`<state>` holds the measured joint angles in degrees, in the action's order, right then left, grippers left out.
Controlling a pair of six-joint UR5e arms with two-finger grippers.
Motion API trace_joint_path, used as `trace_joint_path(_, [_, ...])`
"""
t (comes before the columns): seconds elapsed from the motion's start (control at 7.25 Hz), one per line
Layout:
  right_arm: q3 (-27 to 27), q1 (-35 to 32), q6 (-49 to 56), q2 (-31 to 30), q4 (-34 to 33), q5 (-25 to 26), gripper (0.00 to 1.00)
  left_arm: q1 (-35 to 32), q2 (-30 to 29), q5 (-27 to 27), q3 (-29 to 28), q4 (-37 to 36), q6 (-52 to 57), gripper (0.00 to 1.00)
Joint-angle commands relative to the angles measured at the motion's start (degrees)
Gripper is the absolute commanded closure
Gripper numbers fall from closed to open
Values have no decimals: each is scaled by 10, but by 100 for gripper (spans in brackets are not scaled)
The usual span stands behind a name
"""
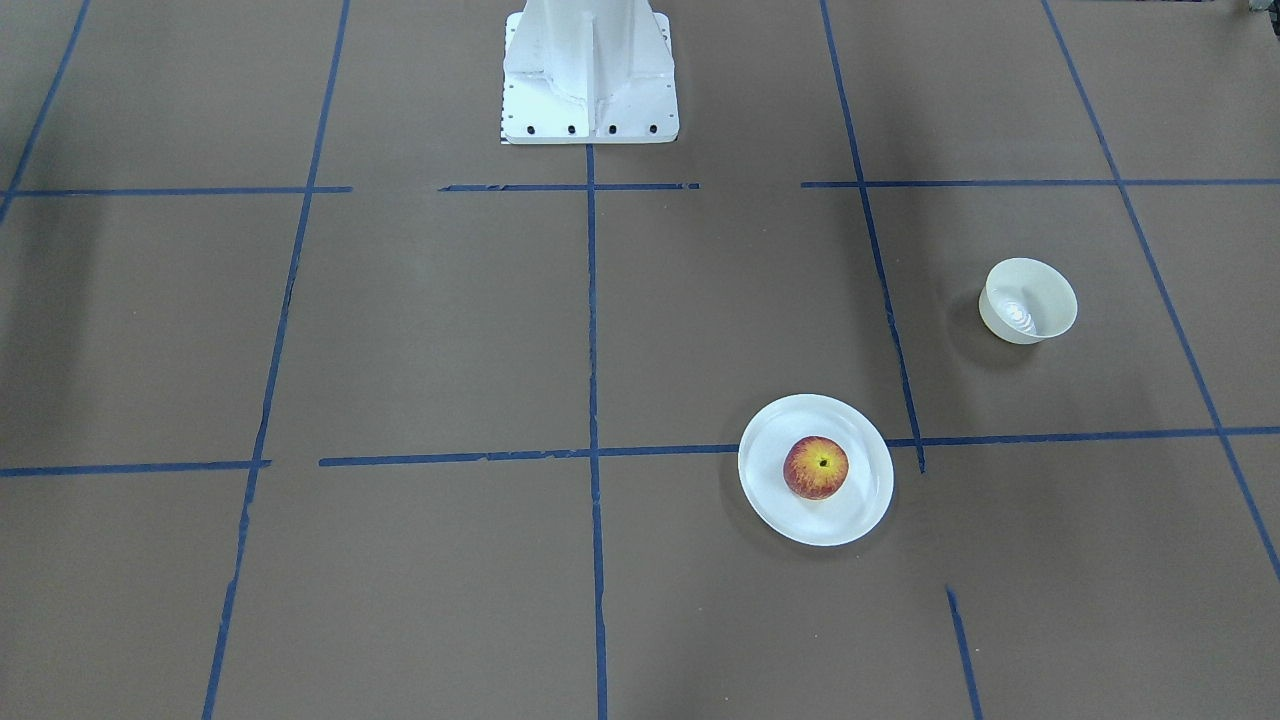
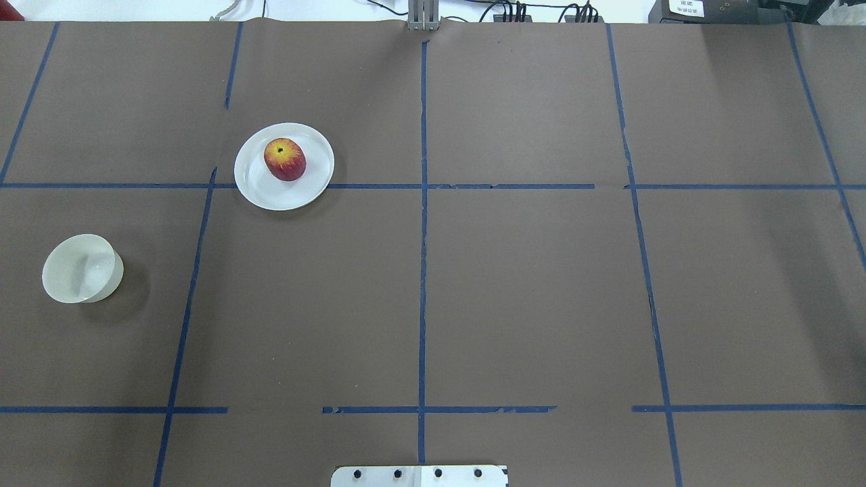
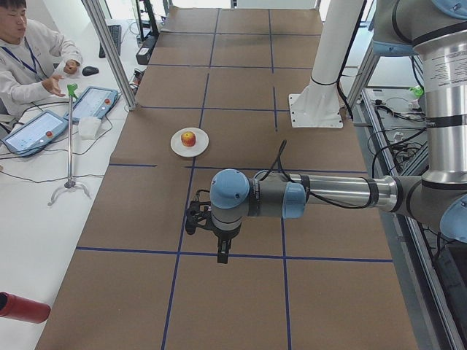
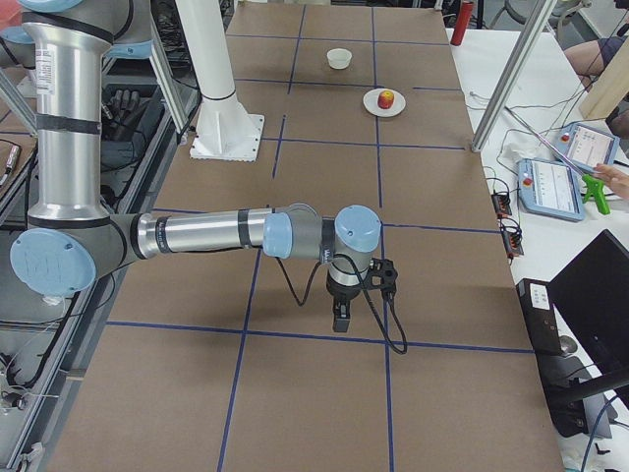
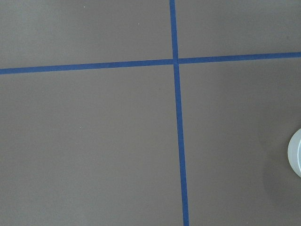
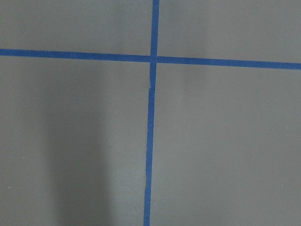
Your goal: Move apple from plate to bowl
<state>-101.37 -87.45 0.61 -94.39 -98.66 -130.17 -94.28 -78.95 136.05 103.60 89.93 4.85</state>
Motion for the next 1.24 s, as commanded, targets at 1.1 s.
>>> trace_joint_path(1.1, [0,0,0,0,0,0,0,169,-22,0,67,127,-325,0])
